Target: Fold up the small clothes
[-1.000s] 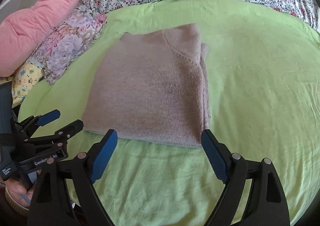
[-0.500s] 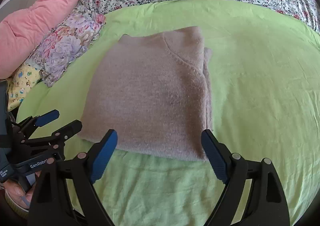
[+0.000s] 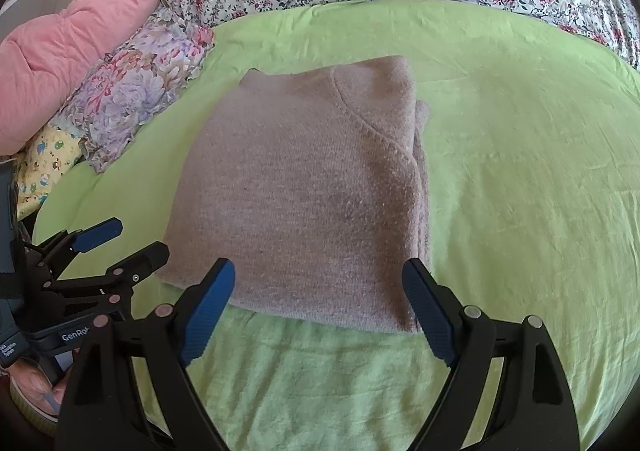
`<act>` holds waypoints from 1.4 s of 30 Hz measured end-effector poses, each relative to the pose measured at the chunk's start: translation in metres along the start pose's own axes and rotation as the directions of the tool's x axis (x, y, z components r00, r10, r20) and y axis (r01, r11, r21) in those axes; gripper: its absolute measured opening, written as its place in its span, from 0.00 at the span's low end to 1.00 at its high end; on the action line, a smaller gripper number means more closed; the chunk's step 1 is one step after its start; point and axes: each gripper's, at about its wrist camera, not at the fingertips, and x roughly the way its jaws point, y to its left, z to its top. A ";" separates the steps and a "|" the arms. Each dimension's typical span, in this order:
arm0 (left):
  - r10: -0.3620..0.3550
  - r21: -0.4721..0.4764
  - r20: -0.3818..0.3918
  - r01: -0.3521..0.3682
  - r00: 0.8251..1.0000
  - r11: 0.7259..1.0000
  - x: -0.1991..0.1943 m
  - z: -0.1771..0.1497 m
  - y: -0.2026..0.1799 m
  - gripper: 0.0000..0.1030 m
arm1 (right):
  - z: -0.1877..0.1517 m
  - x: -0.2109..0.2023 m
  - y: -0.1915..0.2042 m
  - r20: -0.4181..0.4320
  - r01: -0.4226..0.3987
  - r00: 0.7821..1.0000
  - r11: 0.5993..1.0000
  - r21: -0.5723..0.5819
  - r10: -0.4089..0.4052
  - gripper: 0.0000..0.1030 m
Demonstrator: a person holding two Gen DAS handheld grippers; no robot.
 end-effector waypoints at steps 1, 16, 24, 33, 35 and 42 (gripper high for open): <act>0.000 0.000 0.001 0.000 1.000 1.000 0.000 0.000 0.000 0.81 | 0.000 0.000 0.000 -0.001 0.001 1.000 1.000 0.002 -0.001 0.83; -0.012 0.006 0.014 0.012 1.000 1.000 -0.003 0.000 -0.002 0.81 | -0.003 0.002 -0.001 0.003 -0.001 1.000 1.000 0.002 0.001 0.83; -0.012 0.004 0.014 0.012 1.000 1.000 -0.003 0.000 -0.003 0.81 | -0.004 0.001 -0.002 0.003 -0.002 1.000 1.000 0.002 0.002 0.83; -0.020 0.007 0.018 0.020 1.000 1.000 -0.005 0.002 -0.004 0.81 | -0.004 -0.002 0.001 0.008 -0.001 1.000 1.000 0.003 0.001 0.83; -0.023 0.008 0.020 0.022 1.000 1.000 -0.005 0.003 -0.004 0.81 | -0.003 -0.003 0.002 0.011 -0.003 1.000 1.000 0.002 0.003 0.83; -0.022 0.007 0.026 0.022 0.999 1.000 -0.006 0.004 -0.004 0.81 | 0.000 -0.006 -0.001 0.014 -0.009 1.000 1.000 0.001 0.009 0.83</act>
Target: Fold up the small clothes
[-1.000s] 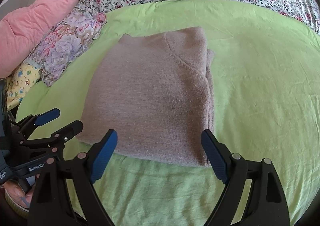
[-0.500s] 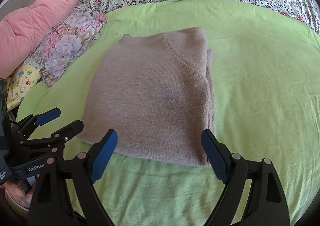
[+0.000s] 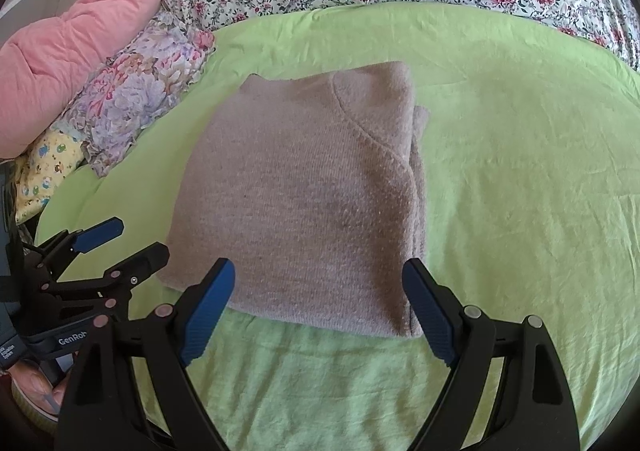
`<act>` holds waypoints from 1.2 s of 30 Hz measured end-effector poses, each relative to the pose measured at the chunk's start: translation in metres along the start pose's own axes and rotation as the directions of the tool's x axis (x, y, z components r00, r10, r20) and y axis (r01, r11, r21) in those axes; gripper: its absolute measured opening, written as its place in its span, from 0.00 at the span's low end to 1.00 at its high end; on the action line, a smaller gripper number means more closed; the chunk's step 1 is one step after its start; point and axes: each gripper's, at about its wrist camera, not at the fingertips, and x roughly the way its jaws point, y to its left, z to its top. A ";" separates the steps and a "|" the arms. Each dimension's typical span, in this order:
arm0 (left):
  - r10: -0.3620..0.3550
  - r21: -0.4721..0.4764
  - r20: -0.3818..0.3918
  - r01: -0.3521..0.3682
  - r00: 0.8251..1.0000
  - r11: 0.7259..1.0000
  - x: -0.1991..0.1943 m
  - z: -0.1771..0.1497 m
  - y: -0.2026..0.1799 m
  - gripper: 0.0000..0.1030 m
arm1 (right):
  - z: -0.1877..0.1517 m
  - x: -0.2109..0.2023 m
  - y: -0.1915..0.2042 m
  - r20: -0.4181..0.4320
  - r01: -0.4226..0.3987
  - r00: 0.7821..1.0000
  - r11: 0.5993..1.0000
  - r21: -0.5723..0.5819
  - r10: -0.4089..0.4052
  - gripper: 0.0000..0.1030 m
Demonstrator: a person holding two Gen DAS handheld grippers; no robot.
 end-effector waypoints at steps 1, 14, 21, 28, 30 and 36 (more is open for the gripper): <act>-0.001 0.000 0.000 0.001 1.000 1.000 0.000 0.000 0.000 0.81 | 0.000 0.000 0.000 0.000 -0.001 1.000 1.000 -0.002 0.001 0.83; 0.000 0.001 0.004 0.000 1.000 1.000 0.000 0.001 -0.001 0.81 | 0.001 -0.002 0.000 0.003 -0.005 1.000 1.000 -0.001 0.005 0.83; 0.002 0.001 0.010 -0.002 1.000 1.000 -0.003 0.001 -0.002 0.81 | 0.002 -0.004 0.000 0.006 -0.007 1.000 1.000 -0.001 0.007 0.83; 0.005 0.001 0.013 -0.005 1.000 1.000 -0.005 0.001 -0.003 0.81 | 0.003 -0.006 0.000 0.009 -0.007 1.000 1.000 -0.001 0.007 0.83; 0.005 0.001 0.014 -0.005 1.000 1.000 -0.006 0.001 -0.004 0.81 | 0.002 -0.006 0.000 0.009 -0.006 1.000 1.000 0.001 0.006 0.83; 0.006 0.002 0.014 -0.006 1.000 1.000 -0.007 0.001 -0.004 0.81 | 0.003 -0.007 0.001 0.009 -0.007 1.000 1.000 0.001 0.007 0.83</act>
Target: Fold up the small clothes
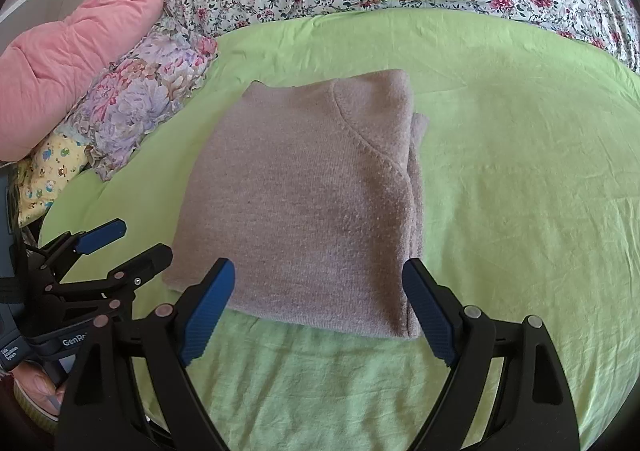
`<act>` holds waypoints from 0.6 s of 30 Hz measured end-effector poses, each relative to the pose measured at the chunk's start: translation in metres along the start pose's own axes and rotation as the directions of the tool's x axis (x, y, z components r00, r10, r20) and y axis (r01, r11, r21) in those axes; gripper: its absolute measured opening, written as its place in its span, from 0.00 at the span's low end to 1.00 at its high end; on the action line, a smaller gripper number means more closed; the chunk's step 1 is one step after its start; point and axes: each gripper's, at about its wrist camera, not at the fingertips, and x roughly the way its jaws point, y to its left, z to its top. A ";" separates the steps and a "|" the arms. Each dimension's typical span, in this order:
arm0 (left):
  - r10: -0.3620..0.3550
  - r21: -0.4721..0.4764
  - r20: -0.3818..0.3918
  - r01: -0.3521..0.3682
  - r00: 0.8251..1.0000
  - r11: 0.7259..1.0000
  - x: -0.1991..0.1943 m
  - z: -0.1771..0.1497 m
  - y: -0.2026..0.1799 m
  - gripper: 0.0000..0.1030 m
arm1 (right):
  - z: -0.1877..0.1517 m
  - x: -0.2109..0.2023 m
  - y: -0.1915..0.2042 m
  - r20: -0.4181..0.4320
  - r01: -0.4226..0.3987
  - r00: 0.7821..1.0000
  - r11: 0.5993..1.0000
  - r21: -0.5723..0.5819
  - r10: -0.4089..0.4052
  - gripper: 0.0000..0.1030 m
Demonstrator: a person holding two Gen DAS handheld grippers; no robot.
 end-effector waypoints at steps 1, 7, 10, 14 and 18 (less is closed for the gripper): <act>0.001 0.001 0.000 -0.001 1.000 1.000 0.000 0.000 0.000 0.81 | -0.001 0.000 0.000 -0.001 0.001 1.000 1.000 0.000 -0.001 0.83; -0.004 -0.006 0.002 0.004 1.000 1.000 0.000 0.001 -0.001 0.81 | 0.001 -0.001 0.000 0.001 -0.002 1.000 1.000 0.003 0.002 0.83; 0.003 -0.002 0.010 -0.003 1.000 1.000 0.001 0.002 -0.001 0.81 | 0.003 -0.002 -0.001 0.002 -0.003 1.000 1.000 0.004 0.003 0.83; 0.015 -0.001 0.015 -0.015 1.000 1.000 0.003 0.005 0.000 0.81 | 0.004 -0.001 -0.005 0.004 0.000 1.000 1.000 0.013 0.000 0.83; 0.017 -0.002 0.014 -0.017 1.000 1.000 0.004 0.006 0.000 0.81 | 0.006 0.000 -0.008 0.006 0.000 1.000 1.000 0.017 0.000 0.83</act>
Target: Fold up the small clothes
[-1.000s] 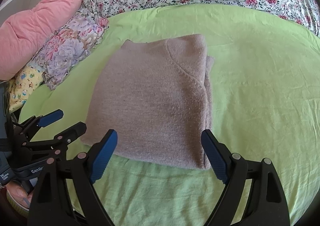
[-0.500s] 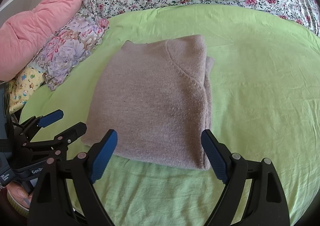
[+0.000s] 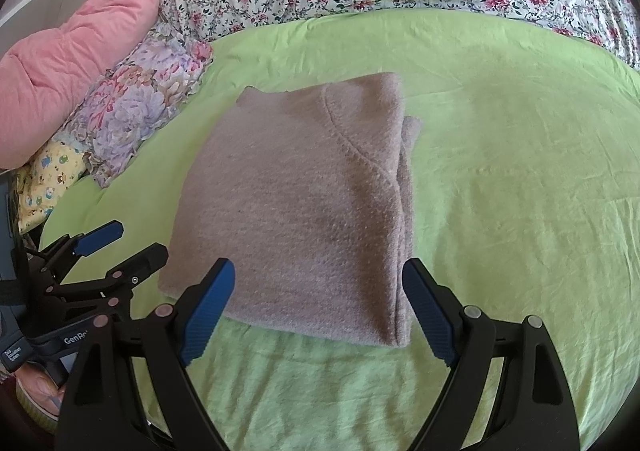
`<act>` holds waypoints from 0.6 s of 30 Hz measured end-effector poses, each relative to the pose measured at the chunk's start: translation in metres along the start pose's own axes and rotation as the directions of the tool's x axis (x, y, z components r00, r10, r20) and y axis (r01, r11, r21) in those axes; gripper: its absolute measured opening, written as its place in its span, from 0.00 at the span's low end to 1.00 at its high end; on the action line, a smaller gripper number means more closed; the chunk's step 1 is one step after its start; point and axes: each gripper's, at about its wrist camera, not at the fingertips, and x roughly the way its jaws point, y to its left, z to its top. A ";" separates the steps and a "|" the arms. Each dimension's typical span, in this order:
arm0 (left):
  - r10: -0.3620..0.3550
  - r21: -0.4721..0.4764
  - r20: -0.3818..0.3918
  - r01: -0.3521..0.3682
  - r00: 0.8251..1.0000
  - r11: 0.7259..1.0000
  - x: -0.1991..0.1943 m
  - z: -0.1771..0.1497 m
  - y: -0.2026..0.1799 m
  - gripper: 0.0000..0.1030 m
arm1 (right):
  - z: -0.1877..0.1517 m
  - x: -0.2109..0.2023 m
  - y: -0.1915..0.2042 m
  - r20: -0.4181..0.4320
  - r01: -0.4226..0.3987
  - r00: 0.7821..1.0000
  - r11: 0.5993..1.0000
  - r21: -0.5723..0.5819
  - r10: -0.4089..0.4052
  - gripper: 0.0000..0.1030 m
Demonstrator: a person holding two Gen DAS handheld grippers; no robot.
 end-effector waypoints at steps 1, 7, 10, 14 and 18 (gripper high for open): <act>0.001 0.000 -0.002 -0.001 1.000 1.000 0.001 0.001 0.000 0.81 | 0.000 0.000 -0.001 0.000 -0.002 1.000 1.000 0.000 0.002 0.83; -0.003 -0.010 -0.013 0.003 1.000 1.000 0.002 0.003 0.001 0.81 | 0.002 0.001 -0.004 -0.001 -0.004 1.000 1.000 0.002 0.004 0.83; -0.001 -0.010 -0.019 0.001 1.000 1.000 0.003 0.004 0.001 0.81 | 0.002 0.001 -0.005 0.001 -0.004 1.000 1.000 0.004 0.004 0.83; -0.002 -0.009 -0.018 0.001 1.000 1.000 0.003 0.005 0.000 0.81 | 0.002 0.001 -0.006 0.000 -0.004 1.000 1.000 0.005 0.004 0.83; 0.007 -0.008 -0.011 -0.007 1.000 1.000 0.002 0.005 -0.001 0.81 | 0.003 0.002 -0.006 0.002 -0.004 1.000 1.000 0.006 0.004 0.83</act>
